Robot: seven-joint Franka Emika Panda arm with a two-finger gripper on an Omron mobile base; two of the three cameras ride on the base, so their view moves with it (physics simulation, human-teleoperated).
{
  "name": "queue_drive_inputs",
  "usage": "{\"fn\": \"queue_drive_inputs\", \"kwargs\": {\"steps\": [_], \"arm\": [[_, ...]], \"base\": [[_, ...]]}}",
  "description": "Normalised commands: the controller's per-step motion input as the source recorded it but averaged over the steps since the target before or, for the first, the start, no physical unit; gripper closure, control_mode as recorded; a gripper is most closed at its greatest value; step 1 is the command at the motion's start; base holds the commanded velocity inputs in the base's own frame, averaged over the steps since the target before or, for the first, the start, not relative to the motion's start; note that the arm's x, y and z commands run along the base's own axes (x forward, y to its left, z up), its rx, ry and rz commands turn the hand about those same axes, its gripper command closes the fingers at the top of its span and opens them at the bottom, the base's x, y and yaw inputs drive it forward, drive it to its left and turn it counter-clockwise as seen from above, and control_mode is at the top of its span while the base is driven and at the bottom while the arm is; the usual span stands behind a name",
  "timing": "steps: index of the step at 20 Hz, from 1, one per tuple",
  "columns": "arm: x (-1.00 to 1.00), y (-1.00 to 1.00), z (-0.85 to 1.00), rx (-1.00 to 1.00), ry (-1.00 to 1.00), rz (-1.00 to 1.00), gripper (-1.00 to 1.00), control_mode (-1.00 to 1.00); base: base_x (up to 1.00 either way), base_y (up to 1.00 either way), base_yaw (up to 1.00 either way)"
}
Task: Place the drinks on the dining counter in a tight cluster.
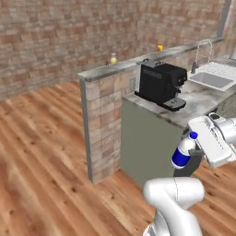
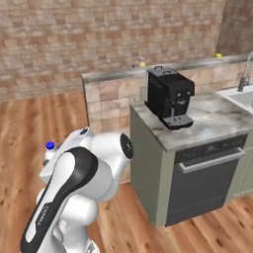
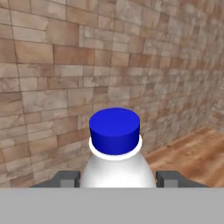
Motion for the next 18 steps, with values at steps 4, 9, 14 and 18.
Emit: {"fn": "queue_drive_inputs", "kwargs": {"steps": [4, 9, 14, 18], "arm": [[0.0, 0.0, 0.0, 0.0, 0.0, 0.0, 1.0, 1.0], [0.0, 0.0, 0.0, 0.0, 0.0, 0.0, 1.0, 1.0], [0.0, 0.0, 0.0, 0.0, 0.0, 0.0, 1.0, 1.0], [0.0, 0.0, 0.0, 0.0, 0.0, 0.0, 1.0, 1.0]], "base": [[0.51, 1.0, -0.41], [0.47, 1.0, -0.35], [0.3, 1.0, -0.37], [0.27, 1.0, -0.39]]}}
